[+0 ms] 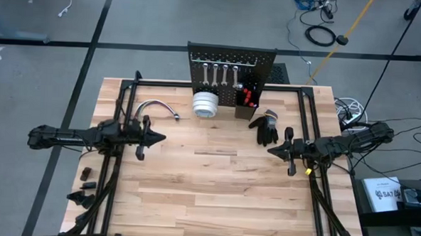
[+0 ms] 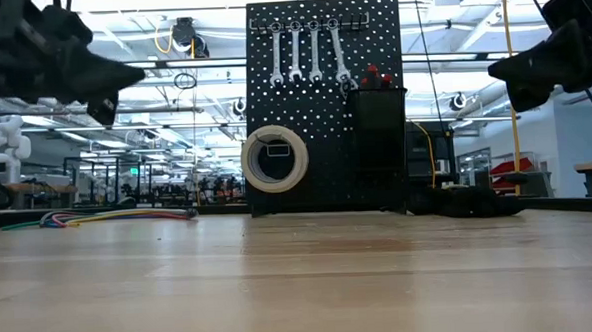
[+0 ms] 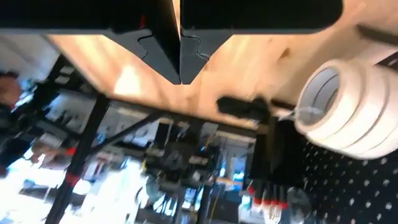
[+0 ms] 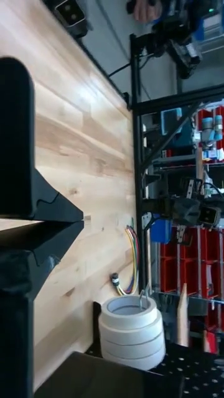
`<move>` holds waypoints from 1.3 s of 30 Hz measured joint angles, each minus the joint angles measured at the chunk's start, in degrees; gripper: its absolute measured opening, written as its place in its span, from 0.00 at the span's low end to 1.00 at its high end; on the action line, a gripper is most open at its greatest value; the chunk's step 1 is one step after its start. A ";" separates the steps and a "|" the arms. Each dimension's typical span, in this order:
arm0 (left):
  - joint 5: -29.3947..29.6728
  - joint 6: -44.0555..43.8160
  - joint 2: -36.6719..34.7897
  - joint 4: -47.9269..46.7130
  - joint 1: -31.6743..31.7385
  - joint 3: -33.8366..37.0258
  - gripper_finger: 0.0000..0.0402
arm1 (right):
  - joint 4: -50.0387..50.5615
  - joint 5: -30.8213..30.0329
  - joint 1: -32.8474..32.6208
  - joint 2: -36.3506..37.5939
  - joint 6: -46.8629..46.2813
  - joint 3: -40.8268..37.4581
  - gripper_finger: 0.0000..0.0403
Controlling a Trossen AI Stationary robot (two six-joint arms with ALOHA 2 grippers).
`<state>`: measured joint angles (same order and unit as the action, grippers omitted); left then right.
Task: Hang tools onto peg board
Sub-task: Return to Home Position
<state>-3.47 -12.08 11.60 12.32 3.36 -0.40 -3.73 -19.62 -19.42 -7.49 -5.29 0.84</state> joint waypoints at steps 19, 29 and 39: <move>8.40 2.03 0.00 -5.59 0.02 0.04 0.00 | 0.04 0.20 0.00 0.07 4.09 0.02 0.00; 8.22 2.03 0.00 -5.57 0.01 0.07 0.00 | 0.04 0.24 0.00 0.07 4.07 0.02 0.00; 8.22 2.01 0.00 -5.55 0.02 0.09 0.00 | 0.05 0.25 0.00 0.07 4.05 0.02 0.00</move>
